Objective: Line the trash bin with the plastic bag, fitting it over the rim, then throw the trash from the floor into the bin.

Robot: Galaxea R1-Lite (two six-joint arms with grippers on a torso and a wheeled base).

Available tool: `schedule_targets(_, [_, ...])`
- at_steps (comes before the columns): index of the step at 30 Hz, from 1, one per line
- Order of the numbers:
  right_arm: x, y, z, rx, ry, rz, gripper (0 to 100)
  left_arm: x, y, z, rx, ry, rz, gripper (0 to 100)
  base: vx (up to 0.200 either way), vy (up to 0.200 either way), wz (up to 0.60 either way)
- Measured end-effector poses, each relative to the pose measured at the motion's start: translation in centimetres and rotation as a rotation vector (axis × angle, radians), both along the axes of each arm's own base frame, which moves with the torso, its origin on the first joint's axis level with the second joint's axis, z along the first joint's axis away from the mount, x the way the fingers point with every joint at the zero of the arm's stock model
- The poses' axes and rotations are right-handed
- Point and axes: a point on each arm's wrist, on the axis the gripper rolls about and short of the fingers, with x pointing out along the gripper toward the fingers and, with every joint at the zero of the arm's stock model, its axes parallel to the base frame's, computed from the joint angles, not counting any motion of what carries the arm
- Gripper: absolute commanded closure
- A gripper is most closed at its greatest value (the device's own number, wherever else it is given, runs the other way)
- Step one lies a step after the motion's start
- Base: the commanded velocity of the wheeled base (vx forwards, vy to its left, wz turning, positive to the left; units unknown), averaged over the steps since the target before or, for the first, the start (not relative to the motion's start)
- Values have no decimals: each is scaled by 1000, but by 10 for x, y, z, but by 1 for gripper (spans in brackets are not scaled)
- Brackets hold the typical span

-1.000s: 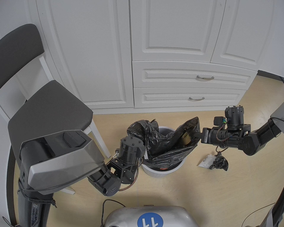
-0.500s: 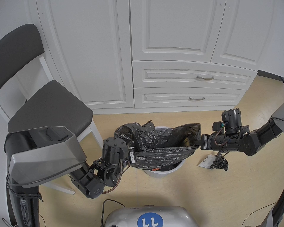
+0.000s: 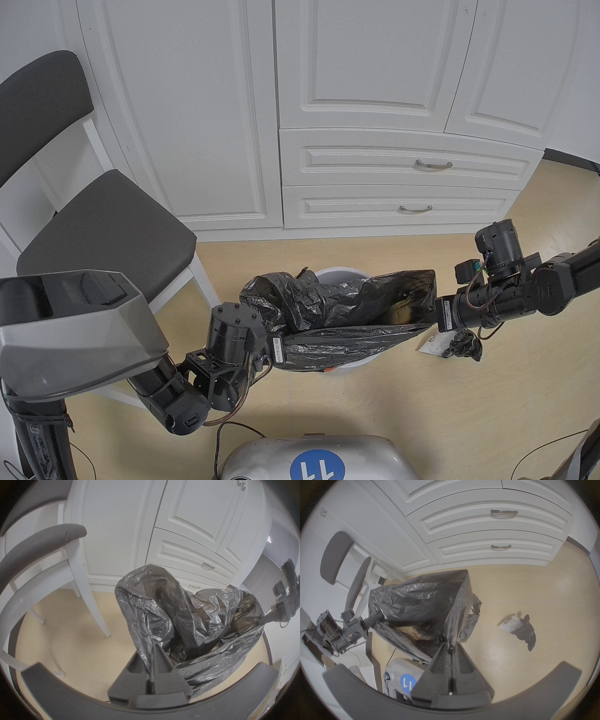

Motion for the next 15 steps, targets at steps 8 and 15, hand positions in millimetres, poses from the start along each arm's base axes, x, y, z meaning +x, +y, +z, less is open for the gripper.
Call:
schedule_targets(8, [-10, -3, 6, -70, 21, 65, 100, -18, 2, 2, 40, 15, -46, 100, 0, 0, 0])
schedule_targets(15, [3, 1, -14, -89, 70, 69, 100, -17, -4, -15, 62, 48, -61, 100, 0, 0, 0])
